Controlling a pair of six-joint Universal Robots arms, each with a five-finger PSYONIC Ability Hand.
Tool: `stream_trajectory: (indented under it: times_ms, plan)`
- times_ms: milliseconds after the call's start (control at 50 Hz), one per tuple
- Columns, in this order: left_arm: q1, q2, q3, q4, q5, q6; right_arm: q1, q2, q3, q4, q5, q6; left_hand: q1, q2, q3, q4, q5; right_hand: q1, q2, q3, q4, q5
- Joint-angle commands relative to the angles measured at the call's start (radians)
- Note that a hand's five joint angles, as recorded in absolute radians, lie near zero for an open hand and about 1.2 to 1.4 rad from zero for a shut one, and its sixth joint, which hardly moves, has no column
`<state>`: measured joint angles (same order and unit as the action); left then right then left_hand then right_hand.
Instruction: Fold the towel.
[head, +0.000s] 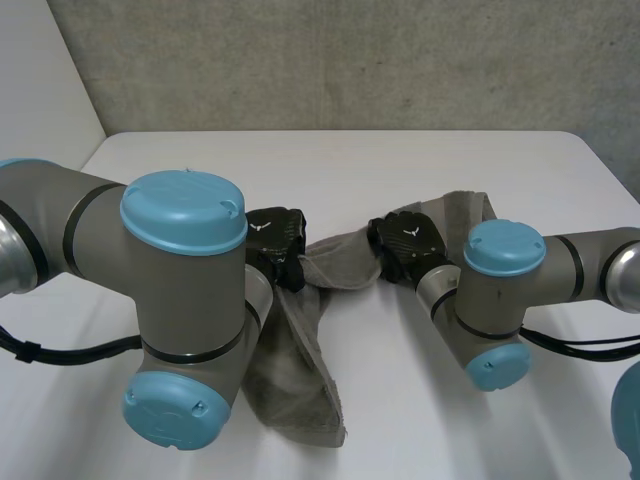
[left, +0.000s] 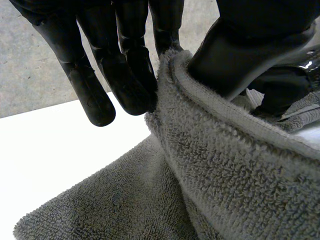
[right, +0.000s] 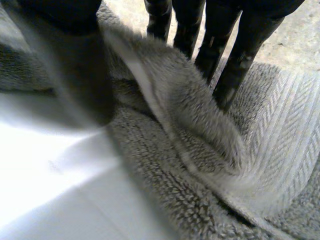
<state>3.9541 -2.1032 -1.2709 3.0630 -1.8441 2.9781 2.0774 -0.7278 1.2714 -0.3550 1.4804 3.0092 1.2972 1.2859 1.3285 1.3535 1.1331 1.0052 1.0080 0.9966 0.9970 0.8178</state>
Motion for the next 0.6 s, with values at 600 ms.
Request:
stream_trajectory:
  times_ms: [600]
  plan:
    - [0.099,-0.162,-0.053,0.091,0.045,-0.016,-0.198,-0.458,0.287,0.665,-0.282,-0.283,-0.197,-0.186,-0.228,-0.253,-0.207,0.391,0.388,0.4,0.399,0.404]
